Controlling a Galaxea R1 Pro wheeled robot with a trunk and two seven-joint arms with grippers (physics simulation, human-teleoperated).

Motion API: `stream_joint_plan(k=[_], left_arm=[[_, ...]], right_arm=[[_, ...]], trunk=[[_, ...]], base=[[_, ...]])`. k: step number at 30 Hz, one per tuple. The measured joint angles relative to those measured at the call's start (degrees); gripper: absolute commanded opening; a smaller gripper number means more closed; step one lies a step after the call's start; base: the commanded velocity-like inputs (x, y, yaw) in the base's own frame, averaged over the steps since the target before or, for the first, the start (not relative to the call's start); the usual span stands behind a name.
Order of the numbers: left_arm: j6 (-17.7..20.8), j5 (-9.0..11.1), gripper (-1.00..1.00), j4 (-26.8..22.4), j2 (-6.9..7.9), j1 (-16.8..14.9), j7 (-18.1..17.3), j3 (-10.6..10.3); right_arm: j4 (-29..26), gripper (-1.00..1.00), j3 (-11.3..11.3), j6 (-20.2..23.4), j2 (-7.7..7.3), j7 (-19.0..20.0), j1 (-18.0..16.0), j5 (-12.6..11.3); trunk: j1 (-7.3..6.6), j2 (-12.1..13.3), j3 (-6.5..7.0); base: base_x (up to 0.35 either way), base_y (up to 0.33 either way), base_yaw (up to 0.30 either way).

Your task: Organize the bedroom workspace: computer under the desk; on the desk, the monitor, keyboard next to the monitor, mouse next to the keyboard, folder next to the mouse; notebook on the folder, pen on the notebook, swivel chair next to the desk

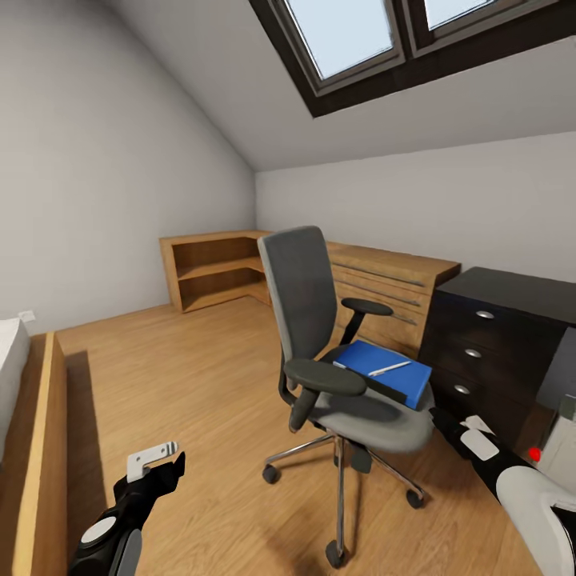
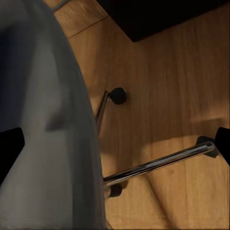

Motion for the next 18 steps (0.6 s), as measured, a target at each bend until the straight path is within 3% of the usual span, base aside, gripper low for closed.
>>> stream_joint_plan(k=[13, 18], left_arm=[[0.1, 0.0, 1.0, 0.0, 0.0, 0.0, 0.0, 0.0], [0.1, 0.0, 1.0, 0.0, 0.0, 0.0, 0.0, 0.0]], right_arm=[[0.3, 1.0, 0.5, 0.0, 0.11, -0.1, 0.0, -0.2], [0.2, 1.0, -0.2, -0.1, 0.15, -0.2, 0.0, 0.5]], trunk=[[0.0, 0.0, -0.01], [0.0, 0.0, -0.01]], base=[[-0.054, 0.0, 0.004], [0.0, 0.0, 0.174]])
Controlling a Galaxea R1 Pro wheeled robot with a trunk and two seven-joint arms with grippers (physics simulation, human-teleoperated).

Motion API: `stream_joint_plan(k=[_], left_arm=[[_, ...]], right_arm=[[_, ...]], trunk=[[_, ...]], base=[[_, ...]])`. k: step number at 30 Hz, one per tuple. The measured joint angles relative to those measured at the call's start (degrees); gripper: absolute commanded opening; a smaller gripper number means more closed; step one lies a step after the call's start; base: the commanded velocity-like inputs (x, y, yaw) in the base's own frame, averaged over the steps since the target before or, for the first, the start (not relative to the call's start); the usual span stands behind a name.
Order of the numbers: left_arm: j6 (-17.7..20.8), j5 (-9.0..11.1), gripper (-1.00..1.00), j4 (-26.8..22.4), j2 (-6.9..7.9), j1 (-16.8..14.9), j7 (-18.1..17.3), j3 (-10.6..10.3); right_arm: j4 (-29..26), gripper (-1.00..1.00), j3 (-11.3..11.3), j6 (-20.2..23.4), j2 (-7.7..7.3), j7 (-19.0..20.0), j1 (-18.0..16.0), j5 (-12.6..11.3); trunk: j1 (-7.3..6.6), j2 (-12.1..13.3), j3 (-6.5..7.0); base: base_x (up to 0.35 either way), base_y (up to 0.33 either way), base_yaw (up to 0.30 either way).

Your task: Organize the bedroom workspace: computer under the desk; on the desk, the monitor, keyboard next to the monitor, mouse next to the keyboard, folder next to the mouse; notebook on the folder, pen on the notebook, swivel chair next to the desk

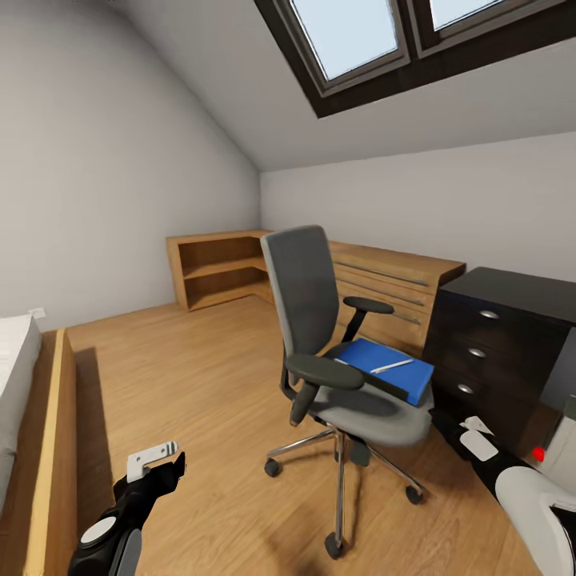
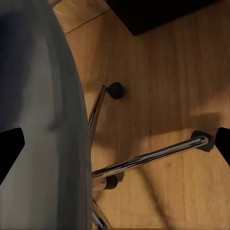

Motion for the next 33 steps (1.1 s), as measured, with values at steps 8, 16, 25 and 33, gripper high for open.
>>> stream_joint_plan(k=[8, 16, 25, 33], left_arm=[[0.0, 0.0, 1.0, 0.0, 0.0, 0.0, 0.0, 0.0], [0.0, 0.0, 1.0, 0.0, 0.0, 0.0, 0.0, 0.0], [0.0, 0.0, 1.0, 0.0, -0.01, 0.0, 0.0, -0.1], [0.0, 0.0, 1.0, 0.0, 0.0, 0.0, 0.0, -0.1]], right_arm=[[0.0, 1.0, 0.1, 0.0, 0.02, 0.1, 0.0, -0.1], [0.0, 1.0, -0.1, 0.0, 0.01, 0.0, 0.0, 0.0], [0.1, 1.0, 0.8, 0.0, 0.03, 0.1, 0.1, -0.7], [0.2, 1.0, 0.4, 2.7, 0.25, 2.8, 0.0, -0.8]], trunk=[[0.0, 0.0, 0.0], [0.0, 0.0, 0.0], [0.03, 0.0, -0.01], [0.0, 0.0, 0.01]], base=[[0.0, 0.0, 0.259], [0.0, 0.0, 0.205], [-0.083, 0.053, 0.023], [-0.017, 0.007, 0.0]])
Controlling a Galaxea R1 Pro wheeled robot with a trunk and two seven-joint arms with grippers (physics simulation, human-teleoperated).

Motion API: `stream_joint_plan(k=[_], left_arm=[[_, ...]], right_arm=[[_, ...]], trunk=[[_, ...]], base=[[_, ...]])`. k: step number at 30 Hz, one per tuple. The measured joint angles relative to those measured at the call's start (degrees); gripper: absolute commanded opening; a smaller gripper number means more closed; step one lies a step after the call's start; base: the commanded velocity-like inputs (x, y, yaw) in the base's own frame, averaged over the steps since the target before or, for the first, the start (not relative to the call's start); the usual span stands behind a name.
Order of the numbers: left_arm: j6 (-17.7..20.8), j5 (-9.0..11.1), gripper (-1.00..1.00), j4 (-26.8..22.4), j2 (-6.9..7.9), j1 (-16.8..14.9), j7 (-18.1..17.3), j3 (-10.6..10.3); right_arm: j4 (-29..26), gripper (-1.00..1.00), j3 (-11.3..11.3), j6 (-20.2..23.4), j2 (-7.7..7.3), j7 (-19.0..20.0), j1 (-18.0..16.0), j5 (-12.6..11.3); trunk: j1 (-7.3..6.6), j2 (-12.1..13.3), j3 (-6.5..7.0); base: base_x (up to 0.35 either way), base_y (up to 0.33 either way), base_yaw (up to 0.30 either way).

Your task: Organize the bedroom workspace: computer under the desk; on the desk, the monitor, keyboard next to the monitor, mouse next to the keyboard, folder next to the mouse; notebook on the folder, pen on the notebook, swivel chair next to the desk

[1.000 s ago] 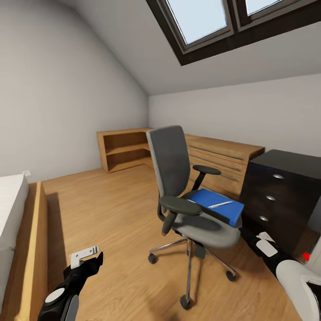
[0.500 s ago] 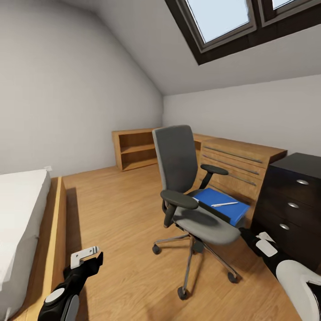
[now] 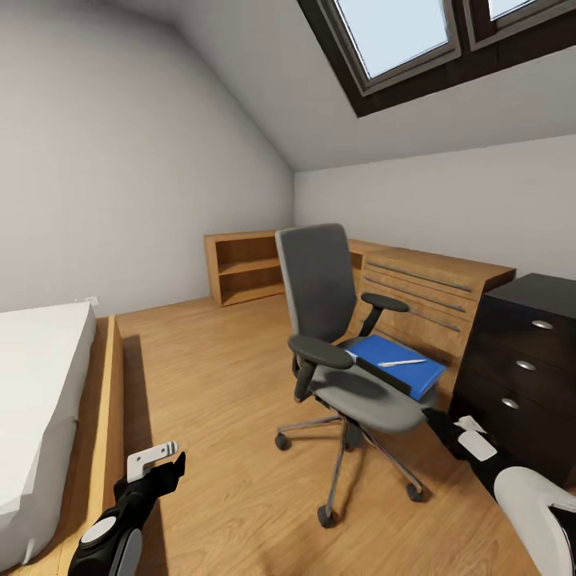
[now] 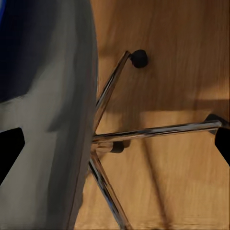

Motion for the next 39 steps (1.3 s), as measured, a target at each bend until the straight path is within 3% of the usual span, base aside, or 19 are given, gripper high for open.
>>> stream_joint_plan(k=[10, 18, 19, 20, 23, 35, 39], left_arm=[[0.0, 0.0, 1.0, 0.0, 0.0, 0.0, 0.0, 0.0], [0.0, 0.0, 1.0, 0.0, 0.0, 0.0, 0.0, 0.0], [0.0, 0.0, 1.0, 0.0, 0.0, 0.0, 0.0, 0.0], [0.1, 0.0, 1.0, 0.0, 0.0, 0.0, 0.0, 0.0], [0.1, 0.0, 1.0, 0.0, 0.0, 0.0, -0.1, 0.0], [0.2, 0.0, 1.0, 0.0, 0.0, 0.0, -0.1, 0.0], [0.1, 0.0, 1.0, 0.0, 0.0, 0.0, -0.1, 0.0]], right_arm=[[0.1, 1.0, -0.3, 9.5, 0.06, 5.4, 0.1, -0.8], [0.4, 1.0, 0.0, 10.6, 0.14, 6.6, 0.1, -0.6], [0.5, 1.0, 0.6, 10.6, 0.16, 7.4, 0.2, -0.5], [0.7, 1.0, 0.8, 11.2, 0.14, 11.4, 0.2, -0.3], [0.9, 1.0, 0.8, 12.6, 0.06, 15.3, 0.2, -0.2], [2.4, 1.0, 0.9, 15.3, 0.28, 16.1, 0.2, -0.3], [2.5, 1.0, 1.0, 16.0, 0.3, 19.1, 0.2, -0.2]], trunk=[[0.0, 0.0, 0.0], [0.0, 0.0, 0.0], [0.01, 0.0, -0.01], [0.01, 0.0, -0.01], [0.03, 0.0, -0.01], [0.01, 0.0, -0.01], [0.01, 0.0, -0.01]], base=[[0.0, 0.0, 0.0], [0.0, 0.0, 0.0], [0.0, 0.0, 0.0], [-0.021, 0.0, 0.0], [-0.157, 0.078, 0.0], [-0.102, 0.042, 0.0], [-0.005, 0.002, 0.0]])
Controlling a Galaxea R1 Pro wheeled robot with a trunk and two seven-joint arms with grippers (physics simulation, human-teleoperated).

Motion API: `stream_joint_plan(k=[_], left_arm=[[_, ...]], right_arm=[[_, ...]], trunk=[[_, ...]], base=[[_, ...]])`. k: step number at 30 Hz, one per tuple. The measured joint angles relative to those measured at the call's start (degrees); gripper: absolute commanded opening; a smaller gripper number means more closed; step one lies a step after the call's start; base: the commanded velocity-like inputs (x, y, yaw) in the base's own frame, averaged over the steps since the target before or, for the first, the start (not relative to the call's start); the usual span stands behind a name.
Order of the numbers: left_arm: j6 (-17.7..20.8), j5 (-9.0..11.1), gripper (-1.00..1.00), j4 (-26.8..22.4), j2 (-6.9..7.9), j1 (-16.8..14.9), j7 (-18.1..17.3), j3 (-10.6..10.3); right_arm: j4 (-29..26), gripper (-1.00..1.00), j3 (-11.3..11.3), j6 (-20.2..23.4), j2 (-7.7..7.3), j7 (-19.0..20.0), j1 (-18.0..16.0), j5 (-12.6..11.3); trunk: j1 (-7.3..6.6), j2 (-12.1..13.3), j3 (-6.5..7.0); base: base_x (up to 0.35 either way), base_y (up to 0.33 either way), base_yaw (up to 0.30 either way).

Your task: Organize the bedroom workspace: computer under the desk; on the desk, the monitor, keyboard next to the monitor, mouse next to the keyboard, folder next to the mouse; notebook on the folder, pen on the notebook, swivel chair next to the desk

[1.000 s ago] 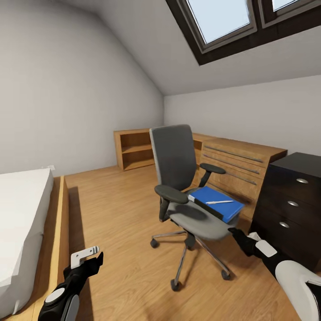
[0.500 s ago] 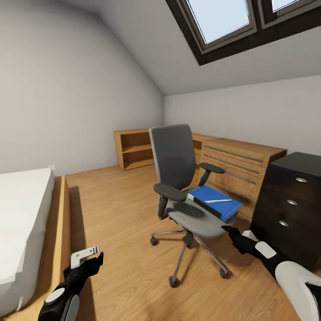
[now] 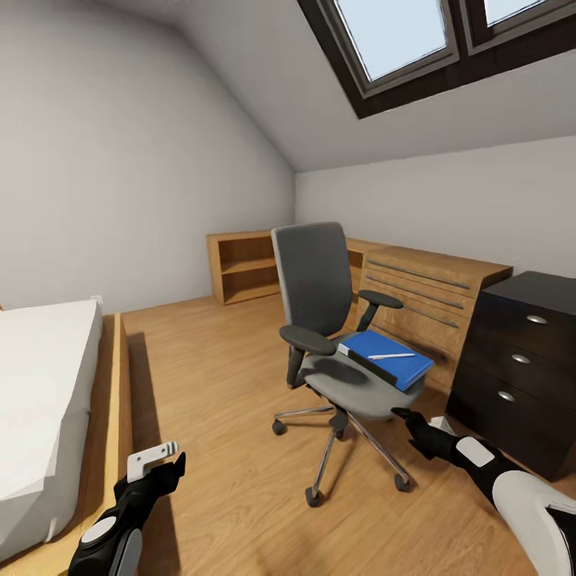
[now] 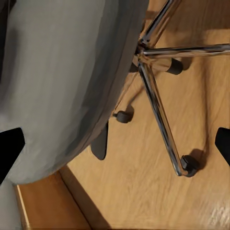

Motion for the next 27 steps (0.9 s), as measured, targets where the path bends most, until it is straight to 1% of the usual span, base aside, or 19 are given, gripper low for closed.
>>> stream_joint_plan(k=[3, 6, 7, 8, 11, 16, 22, 27], left_arm=[[0.0, 0.0, 1.0, 0.0, 0.0, 0.0, 0.0, 0.0], [0.0, 0.0, 1.0, 0.0, 0.0, 0.0, 0.0, 0.0], [0.0, 0.0, 1.0, 0.0, 0.0, 0.0, 0.0, 0.0], [-0.1, 0.0, 1.0, 0.0, -0.07, 0.0, 0.0, 0.0], [-0.1, -0.1, 1.0, 0.0, -0.09, 0.0, 0.0, -0.1], [-0.2, -0.1, 1.0, 0.0, -0.15, 0.0, 0.0, -0.2], [-0.2, -0.1, 1.0, 0.0, -0.17, 0.0, 0.0, -0.3], [-0.2, -0.1, 1.0, 0.0, -0.21, 0.0, 0.0, -0.3]], right_arm=[[0.0, 1.0, 0.1, 1.0, 0.02, 2.6, 0.0, 0.2], [0.0, 1.0, 0.3, 1.7, 0.32, 3.4, 0.1, 0.3], [0.0, 1.0, 0.4, 1.8, 0.82, 3.5, 0.1, 0.3], [0.0, 1.0, 0.5, 2.1, 2.33, 3.7, 0.1, 0.4], [0.0, 1.0, 0.5, 2.5, 3.74, 3.8, 0.1, 0.5], [0.0, 1.0, 0.4, 3.1, 4.22, 3.8, 0.2, 0.5], [0.0, 1.0, 0.4, 3.5, 4.46, 3.8, 0.2, 0.5], [0.0, 1.0, 0.4, 3.5, 4.48, 3.8, 0.2, 0.6]], trunk=[[0.0, 0.0, 0.0], [0.0, 0.0, 0.0], [0.0, 0.0, 0.0], [0.0, 0.0, 0.0], [0.0, 0.0, 0.0], [0.0, 0.0, 0.0], [0.0, 0.0, 0.0], [-0.02, 0.0, 0.0]], base=[[0.0, 0.0, 0.0], [0.0, 0.0, 0.0], [0.0, 0.0, 0.0], [0.0, 0.0, 0.0], [0.0, 0.0, 0.0], [0.0, 0.0, 0.0], [0.01, 0.0, 0.0], [0.151, 0.0, 0.0]])
